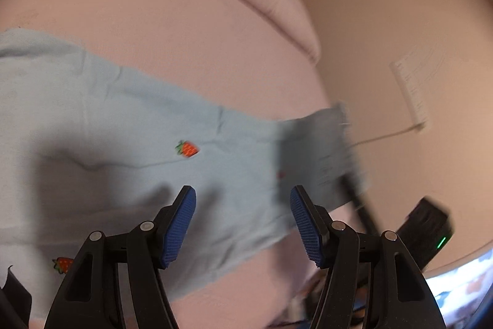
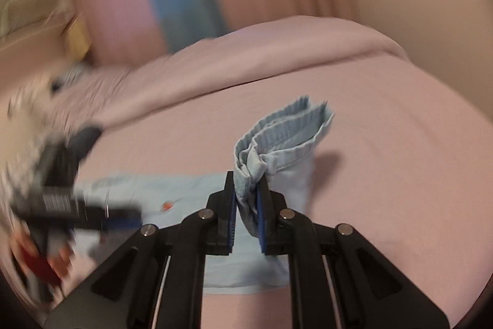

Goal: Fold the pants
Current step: 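Grasp the jeans leg hems with the right gripper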

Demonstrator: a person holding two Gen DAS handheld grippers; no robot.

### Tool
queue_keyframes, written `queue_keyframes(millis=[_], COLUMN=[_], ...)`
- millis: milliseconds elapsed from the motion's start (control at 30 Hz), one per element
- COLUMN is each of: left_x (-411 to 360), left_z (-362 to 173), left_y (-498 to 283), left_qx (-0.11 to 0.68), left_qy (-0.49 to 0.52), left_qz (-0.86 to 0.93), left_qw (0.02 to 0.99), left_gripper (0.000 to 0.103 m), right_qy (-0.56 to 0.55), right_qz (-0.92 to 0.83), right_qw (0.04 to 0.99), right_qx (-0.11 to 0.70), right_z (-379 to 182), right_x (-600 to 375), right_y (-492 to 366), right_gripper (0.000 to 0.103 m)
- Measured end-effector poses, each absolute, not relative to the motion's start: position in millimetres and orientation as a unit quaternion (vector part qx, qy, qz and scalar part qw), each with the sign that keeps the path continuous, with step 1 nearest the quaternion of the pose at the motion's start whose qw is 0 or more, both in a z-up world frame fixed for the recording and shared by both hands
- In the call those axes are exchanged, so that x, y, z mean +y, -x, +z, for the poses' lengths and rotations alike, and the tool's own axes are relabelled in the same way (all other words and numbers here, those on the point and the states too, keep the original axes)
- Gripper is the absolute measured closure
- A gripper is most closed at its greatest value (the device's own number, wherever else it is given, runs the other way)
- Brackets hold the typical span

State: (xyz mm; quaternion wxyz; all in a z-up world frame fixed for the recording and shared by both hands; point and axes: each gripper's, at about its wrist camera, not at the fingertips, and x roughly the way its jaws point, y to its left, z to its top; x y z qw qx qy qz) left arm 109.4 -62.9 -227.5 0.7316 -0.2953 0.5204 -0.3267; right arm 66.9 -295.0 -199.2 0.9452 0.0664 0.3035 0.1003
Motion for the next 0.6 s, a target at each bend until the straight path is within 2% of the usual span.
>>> queue_keyframes(millis=[67,367,400,433,467,500,533,600], left_x=[-53.4,-41.4,-37.6,-36.6,-35.8,-33.5,-28.8,-20.6], left_z=[-225.5,-270.0,-270.6,-269.2,-267.1,-264.8,-262.7,-256.9], left_y=[-108.8,-123.0,-122.3,-122.5,-121.5,-121.5,-121.3,-121.6], left_qx=[0.509,0.546,0.543,0.541,0.539,0.54,0.541,0.529], left_qy=[0.323,0.373,0.369,0.365,0.353,0.343,0.333,0.327], left_qz=[-0.331,-0.332,-0.327,-0.324,-0.32,-0.316,-0.31,-0.306], left_qw=[0.726,0.673,0.679,0.685,0.695,0.7,0.707,0.721], left_gripper=[0.03,0.03,0.034,0.049,0.072,0.082,0.091,0.095], right_qy=[-0.016,0.169,0.192,0.205,0.224,0.241,0.252,0.255], right_qz=[0.127,0.202,0.214,0.218,0.221,0.219,0.217,0.219], right_qw=[0.943,0.912,0.908,0.906,0.903,0.9,0.898,0.897], right_qx=[0.308,0.315,0.304,0.298,0.292,0.288,0.287,0.287], right_z=[-204.9,-250.6,-250.6,-250.5,-250.4,-250.5,-250.2,-248.3], right_x=[-260.0,-146.5,-138.0,-134.1,-129.3,-125.4,-123.5,-121.8], right_y=[-64.4,-42.4,-35.0,-31.5,-27.9,-25.9,-25.6,-25.4], right_gripper=[0.091,0.091,0.091,0.091,0.091,0.091,0.091,0.091])
